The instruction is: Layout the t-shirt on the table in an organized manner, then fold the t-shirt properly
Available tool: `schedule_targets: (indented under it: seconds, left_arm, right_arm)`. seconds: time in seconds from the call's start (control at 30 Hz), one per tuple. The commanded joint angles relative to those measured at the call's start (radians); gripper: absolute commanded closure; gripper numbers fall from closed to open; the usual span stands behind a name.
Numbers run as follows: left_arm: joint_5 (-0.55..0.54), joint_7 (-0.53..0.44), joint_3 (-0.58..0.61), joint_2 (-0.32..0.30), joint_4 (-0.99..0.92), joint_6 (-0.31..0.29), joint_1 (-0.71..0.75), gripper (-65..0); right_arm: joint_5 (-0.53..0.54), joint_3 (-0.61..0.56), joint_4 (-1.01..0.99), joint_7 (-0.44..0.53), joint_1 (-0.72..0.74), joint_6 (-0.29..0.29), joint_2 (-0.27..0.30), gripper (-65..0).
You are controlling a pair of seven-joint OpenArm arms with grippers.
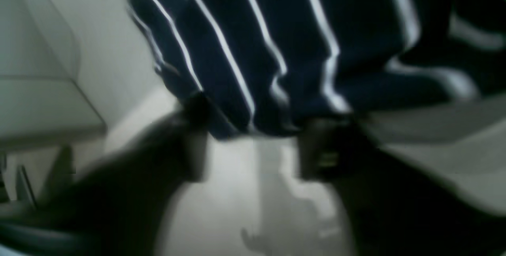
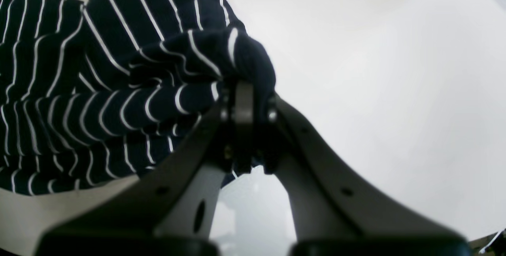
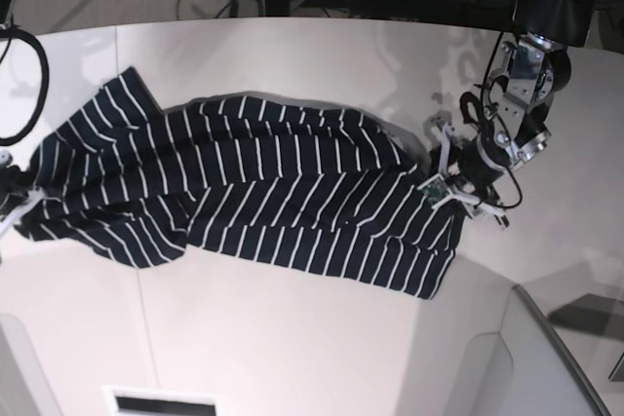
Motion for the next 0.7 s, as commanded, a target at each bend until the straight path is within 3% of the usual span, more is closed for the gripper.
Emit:
schedule_targets:
  seconds: [0.0, 0.03, 0.07, 0.17, 0.37, 0.43, 0.5, 0.6, 0.67]
  left_arm:
    - [-0.004, -0.013, -0.005, -0.018, 0.025, 0.008, -0.003, -13.5]
    - [-0.004, -0.013, -0.005, -0.024, 0.041, 0.008, 0.0, -3.5]
    - [-0.004, -0.013, -0.005, -0.026, 0.052, 0.008, 0.011, 0.0]
    - [0.009, -0.012, -0.012, -0.07, 0.098, 0.008, 0.06, 0.0]
    - [0.156, -0.009, -0.015, -0.156, 0.174, 0.008, 0.183, 0.0]
    - [0.164, 0.042, -0.017, -0.19, 0.231, 0.005, 0.221, 0.0]
    - [0.162, 0.115, -0.015, -0.219, 0.311, -0.072, 0.247, 0.0]
    - [0.161, 0.208, -0.017, -0.225, 0.424, -0.27, 0.247, 0.0]
    - [0.161, 0.267, -0.018, -0.225, 0.467, -0.277, 0.232, 0.0]
  right_arm:
    - [0.0, 0.009, 0.014, 0.025, 0.016, -0.002, 0.018, 0.0]
    - [0.0, 0.009, 0.014, 0.025, 0.016, -0.002, 0.02, 0.0]
    - [0.0, 0.009, 0.014, 0.025, 0.016, -0.002, 0.023, 0.0]
    - [0.0, 0.009, 0.014, 0.025, 0.016, -0.002, 0.027, 0.0]
    - [0.0, 0.009, 0.014, 0.025, 0.016, -0.002, 0.027, 0.0]
    - [0.0, 0.009, 0.014, 0.025, 0.024, -0.002, 0.024, 0.0]
    - [0.0, 0.009, 0.013, 0.025, 0.028, -0.002, 0.024, 0.0]
    - [0.0, 0.009, 0.013, 0.025, 0.031, -0.002, 0.024, 0.0]
    - [0.0, 0.009, 0.013, 0.025, 0.033, -0.002, 0.024, 0.0]
